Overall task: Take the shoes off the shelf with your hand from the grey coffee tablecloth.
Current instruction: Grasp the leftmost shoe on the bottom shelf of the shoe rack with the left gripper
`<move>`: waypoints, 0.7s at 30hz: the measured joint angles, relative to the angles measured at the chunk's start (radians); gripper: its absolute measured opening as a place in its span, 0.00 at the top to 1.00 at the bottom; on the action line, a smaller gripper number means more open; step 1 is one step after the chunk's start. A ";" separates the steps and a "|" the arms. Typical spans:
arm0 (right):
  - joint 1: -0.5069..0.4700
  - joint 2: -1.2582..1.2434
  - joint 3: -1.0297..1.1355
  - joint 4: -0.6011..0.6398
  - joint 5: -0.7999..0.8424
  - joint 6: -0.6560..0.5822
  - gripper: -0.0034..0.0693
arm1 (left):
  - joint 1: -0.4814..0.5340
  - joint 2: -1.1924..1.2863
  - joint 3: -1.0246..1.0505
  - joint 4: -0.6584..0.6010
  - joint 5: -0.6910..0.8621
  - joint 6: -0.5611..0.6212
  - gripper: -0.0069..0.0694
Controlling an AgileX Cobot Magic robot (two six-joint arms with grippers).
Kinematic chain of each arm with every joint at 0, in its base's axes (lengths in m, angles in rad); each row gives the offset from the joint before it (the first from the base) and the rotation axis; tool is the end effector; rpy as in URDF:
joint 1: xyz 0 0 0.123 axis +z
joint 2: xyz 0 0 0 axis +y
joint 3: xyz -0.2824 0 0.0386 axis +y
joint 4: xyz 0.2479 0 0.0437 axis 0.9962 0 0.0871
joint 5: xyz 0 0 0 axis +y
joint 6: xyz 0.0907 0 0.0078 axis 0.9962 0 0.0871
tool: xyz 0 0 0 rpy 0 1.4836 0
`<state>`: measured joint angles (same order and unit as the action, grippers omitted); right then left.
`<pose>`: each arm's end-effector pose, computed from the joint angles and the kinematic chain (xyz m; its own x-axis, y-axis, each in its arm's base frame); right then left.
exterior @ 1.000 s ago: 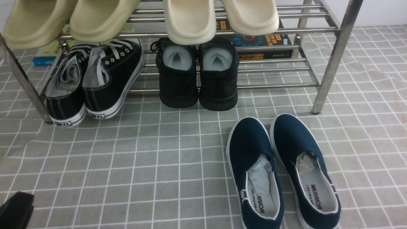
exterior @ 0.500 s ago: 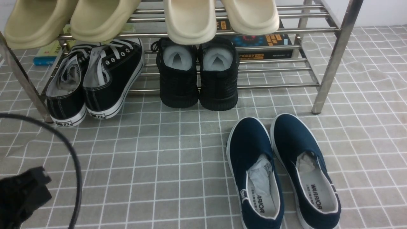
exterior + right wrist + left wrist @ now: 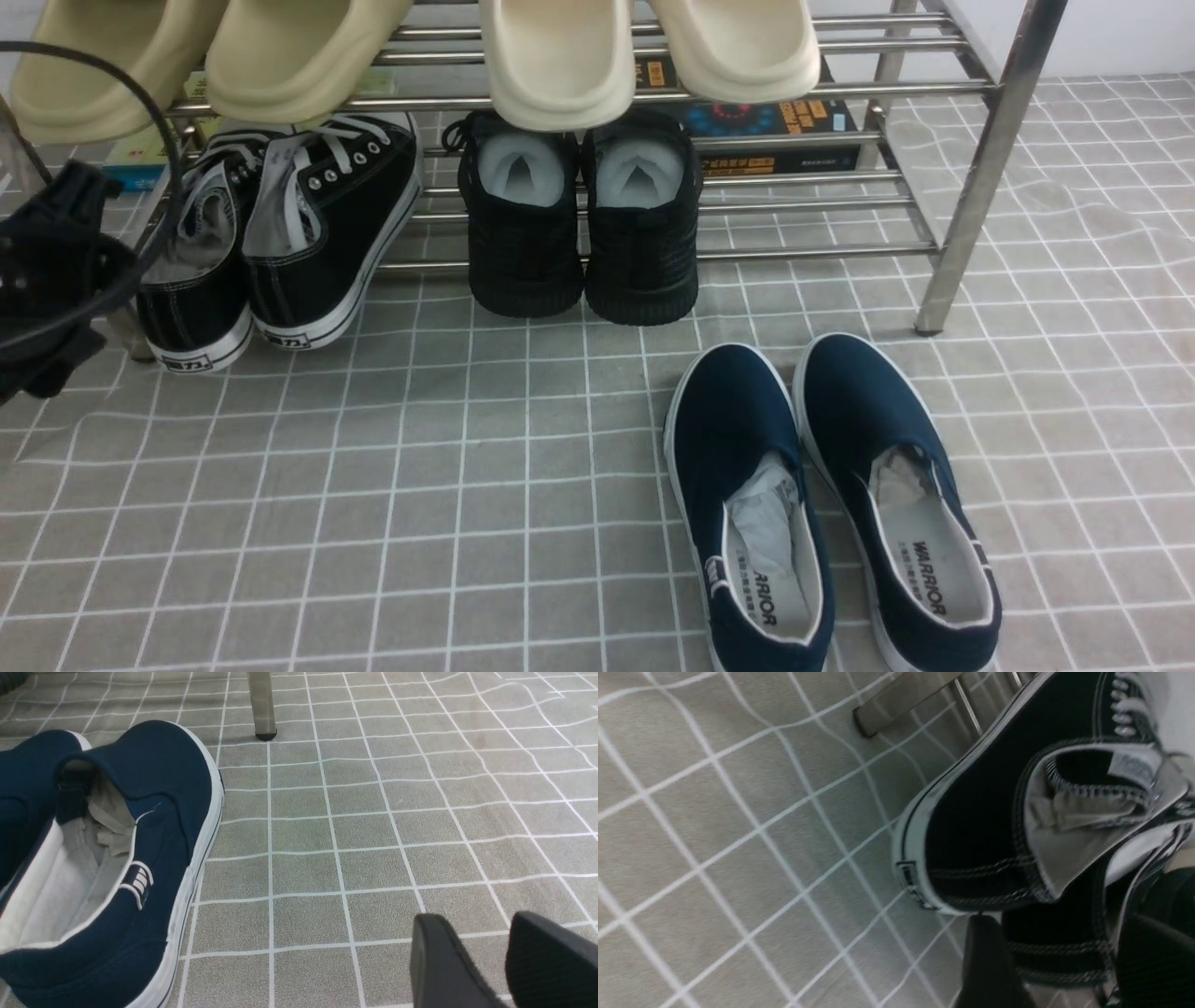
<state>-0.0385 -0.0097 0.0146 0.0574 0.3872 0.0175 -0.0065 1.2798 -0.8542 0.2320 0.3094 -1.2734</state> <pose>0.0522 0.0000 0.1739 -0.2974 0.0821 -0.9512 0.0389 0.9965 0.0738 0.2726 0.0046 0.2877 -0.2530 -0.8647 -0.4340 -0.5432 0.4981 -0.6758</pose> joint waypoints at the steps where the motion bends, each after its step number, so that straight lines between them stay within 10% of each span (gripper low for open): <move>1: 0.000 0.000 0.000 0.000 0.000 0.000 0.63 | 0.000 0.024 -0.004 0.004 -0.035 -0.026 0.30; 21: 0.000 0.000 0.000 0.000 0.000 0.000 0.62 | 0.000 0.234 -0.019 0.012 -0.169 -0.075 0.24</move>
<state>-0.0385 -0.0097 0.0146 0.0574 0.3872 0.0175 -0.0065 1.5133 -0.8728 0.2442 0.1400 -1.3486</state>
